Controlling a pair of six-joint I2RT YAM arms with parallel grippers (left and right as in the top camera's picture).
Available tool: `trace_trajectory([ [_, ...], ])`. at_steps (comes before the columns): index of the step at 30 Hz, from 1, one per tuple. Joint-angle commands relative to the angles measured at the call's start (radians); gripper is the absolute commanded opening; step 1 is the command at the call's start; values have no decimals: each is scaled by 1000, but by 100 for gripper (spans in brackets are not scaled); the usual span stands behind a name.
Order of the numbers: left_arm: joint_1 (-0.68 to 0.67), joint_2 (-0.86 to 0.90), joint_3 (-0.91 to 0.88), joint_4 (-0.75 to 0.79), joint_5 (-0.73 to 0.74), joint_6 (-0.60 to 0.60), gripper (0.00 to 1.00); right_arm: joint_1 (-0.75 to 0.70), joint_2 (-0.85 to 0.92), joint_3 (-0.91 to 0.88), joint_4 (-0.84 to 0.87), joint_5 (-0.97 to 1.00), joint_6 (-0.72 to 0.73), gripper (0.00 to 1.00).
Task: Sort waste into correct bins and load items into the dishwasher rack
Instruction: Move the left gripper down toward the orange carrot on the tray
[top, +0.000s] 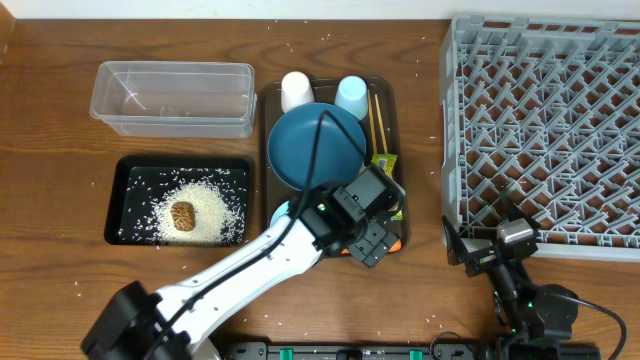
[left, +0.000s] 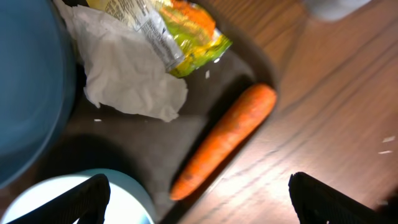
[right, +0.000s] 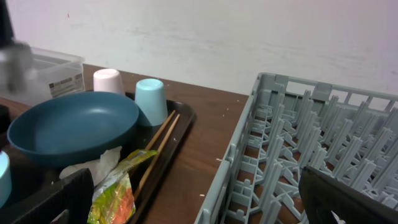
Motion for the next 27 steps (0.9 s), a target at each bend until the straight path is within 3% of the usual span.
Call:
trace_trajectory([
  [1,-2,47,5,-4,-43,130,93,-23,-1,-2,-4,4,-13,99],
  [6,-3,103,5,-3,58,232,93,-23,-1,-2,-4,4,-13,99],
  [16,-3,219,5,27,43,253,92,-23,-1,-2,-4,4,-13,99],
  [27,-3,290,5,98,42,253,78,-23,-1,-2,-4,4,-13,99],
])
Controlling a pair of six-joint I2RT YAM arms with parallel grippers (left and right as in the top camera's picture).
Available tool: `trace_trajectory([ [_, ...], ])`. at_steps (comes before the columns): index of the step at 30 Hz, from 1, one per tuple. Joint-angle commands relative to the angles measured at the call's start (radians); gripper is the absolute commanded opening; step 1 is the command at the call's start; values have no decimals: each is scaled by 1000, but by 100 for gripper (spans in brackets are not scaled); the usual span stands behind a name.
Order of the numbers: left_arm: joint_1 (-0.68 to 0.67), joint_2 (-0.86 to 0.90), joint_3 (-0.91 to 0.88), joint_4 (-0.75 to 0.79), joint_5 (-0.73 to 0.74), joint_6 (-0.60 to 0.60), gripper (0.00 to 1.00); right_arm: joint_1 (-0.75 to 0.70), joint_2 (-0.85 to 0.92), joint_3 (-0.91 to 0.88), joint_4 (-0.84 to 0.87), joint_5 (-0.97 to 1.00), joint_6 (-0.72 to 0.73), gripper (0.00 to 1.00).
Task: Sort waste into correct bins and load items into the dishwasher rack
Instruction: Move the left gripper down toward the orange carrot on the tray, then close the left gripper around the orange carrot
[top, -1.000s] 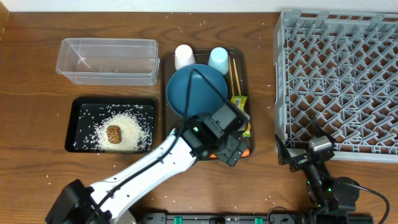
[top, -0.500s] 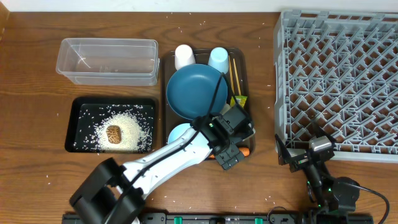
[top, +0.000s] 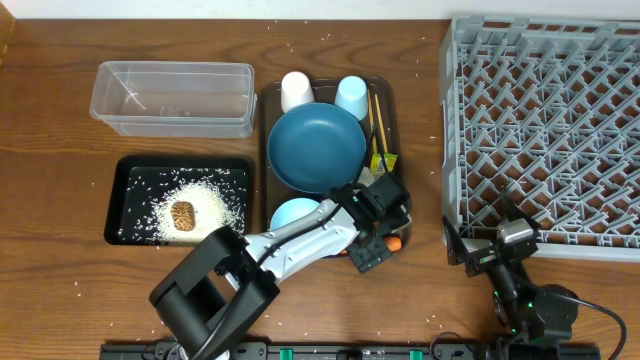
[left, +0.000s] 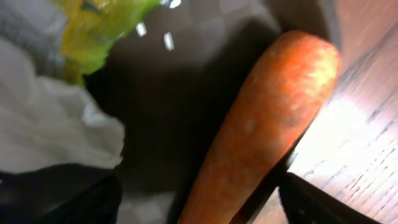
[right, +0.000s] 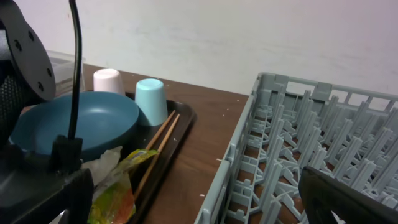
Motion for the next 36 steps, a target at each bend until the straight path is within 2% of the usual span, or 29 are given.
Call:
trace_trajectory([
  [1,-1,6,5,27,-5,11,77,-23,-1,-2,-4,4,-13,99],
  [7,-1,6,5,45,-5,11,77,-23,-1,-2,-4,4,-13,99],
  [16,-1,3,5,36,-3,-10,66,-23,-1,-2,-4,4,-13,99],
  [20,-1,-20,5,34,10,-67,66,-23,-1,-2,-4,4,-13,99],
  [24,-1,-59,5,33,79,-69,66,-23,-1,-2,-4,4,-13,99],
  [36,0,-51,5,47,74,-53,66,-23,-1,-2,-4,4,-13,99],
])
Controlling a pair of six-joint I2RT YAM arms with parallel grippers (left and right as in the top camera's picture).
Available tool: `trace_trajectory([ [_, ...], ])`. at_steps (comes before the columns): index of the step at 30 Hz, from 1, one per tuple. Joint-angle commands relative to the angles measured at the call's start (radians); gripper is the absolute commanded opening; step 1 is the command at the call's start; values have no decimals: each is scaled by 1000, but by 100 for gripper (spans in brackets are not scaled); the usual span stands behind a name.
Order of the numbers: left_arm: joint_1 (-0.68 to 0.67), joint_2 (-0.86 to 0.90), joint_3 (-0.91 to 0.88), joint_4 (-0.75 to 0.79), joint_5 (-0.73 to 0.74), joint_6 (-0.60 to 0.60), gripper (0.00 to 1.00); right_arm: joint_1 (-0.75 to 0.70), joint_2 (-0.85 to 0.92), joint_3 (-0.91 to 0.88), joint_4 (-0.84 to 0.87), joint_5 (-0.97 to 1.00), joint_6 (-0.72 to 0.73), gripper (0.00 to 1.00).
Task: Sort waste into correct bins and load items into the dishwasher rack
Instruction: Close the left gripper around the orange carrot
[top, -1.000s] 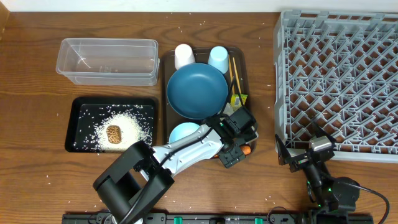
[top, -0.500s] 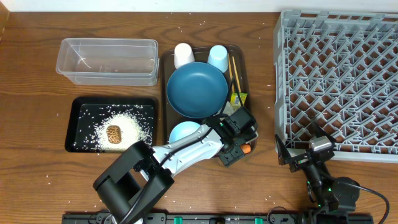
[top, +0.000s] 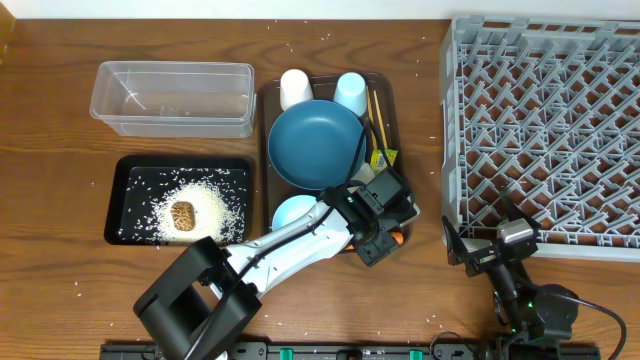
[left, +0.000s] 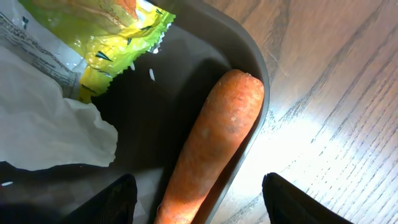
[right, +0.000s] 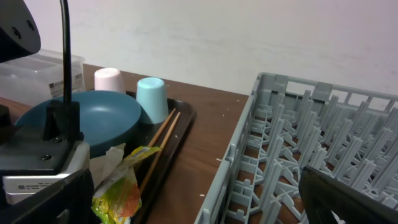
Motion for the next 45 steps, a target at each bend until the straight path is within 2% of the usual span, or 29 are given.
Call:
trace_trajectory([
  [1,3,29,5,5,10,3,66,-23,-1,-2,-4,4,-13,99],
  [8,3,56,5,29,-72,12,66,-23,-1,-2,-4,4,-13,99],
  [33,3,111,5,39,-70,14,65,-23,-1,-2,-4,4,-13,99],
  [38,3,111,5,42,-70,14,49,-23,-1,-2,-4,4,-13,99],
  [42,3,111,5,41,-69,14,44,-23,-1,-2,-4,4,-13,99],
  [45,3,111,5,41,-69,8,32,-23,-1,-2,-4,4,-13,99],
])
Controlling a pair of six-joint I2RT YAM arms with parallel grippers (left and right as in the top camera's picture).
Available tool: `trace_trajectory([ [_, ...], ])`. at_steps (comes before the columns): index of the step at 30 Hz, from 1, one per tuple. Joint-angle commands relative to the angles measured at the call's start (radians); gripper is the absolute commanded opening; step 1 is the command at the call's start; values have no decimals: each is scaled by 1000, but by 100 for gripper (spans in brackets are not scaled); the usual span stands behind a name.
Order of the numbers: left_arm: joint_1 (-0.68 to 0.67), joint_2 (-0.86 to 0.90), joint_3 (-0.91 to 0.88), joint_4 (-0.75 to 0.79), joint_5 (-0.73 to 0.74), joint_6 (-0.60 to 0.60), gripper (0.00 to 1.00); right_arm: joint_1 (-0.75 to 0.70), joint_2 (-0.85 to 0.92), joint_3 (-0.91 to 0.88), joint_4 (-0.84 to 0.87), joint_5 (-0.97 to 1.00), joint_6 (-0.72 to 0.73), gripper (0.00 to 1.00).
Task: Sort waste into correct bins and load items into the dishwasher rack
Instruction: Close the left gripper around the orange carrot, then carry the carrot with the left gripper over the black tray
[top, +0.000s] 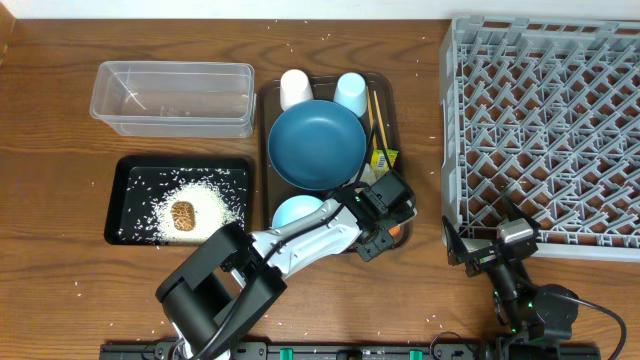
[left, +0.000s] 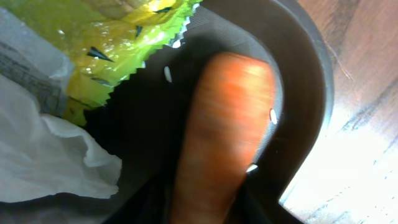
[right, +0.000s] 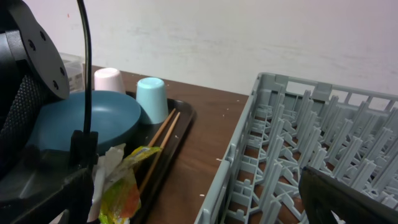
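An orange carrot (left: 224, 137) lies in the front right corner of the dark tray (top: 262, 150). My left gripper (top: 378, 235) is down on it, its dark fingers pressed against both sides of the carrot, so it is shut on the carrot (top: 398, 233). Beside it lie a yellow-green wrapper (left: 112, 37) and a crumpled white tissue (left: 43, 155). The tray also holds a blue bowl (top: 315, 145), a white cup (top: 295, 90), a light blue cup (top: 351, 95) and chopsticks (top: 377, 115). My right gripper (right: 196, 199) rests open by the grey dishwasher rack (top: 545, 130), holding nothing.
A clear plastic bin (top: 172, 97) stands at the back left. In front of it is a black tray (top: 180, 200) with rice and a brown lump. A small light blue bowl (top: 295, 213) sits at the dark tray's front. Rice grains are scattered on the wood.
My left gripper was a little above the carrot with its fingers wide apart. Now it is lower and the fingers have shut against the carrot's sides. The right arm is unchanged.
My left gripper hovered open over the tray's front right corner with the carrot below. Then it was close to the carrot, then slightly higher and turned along it. Now it grips the carrot in the corner. The right arm stayed by the rack throughout.
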Motion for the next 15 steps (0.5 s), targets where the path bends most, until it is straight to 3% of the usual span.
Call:
trace_trajectory([
  [1,2,14,1,-2,-8,-7,31,-23,-1,-2,-4,4,-13,99],
  [7,2,13,2,-14,-8,-25,18,-23,-1,-2,-4,4,-13,99],
  [15,2,-32,3,-33,-8,-73,19,-23,-1,-2,-4,4,-13,99],
])
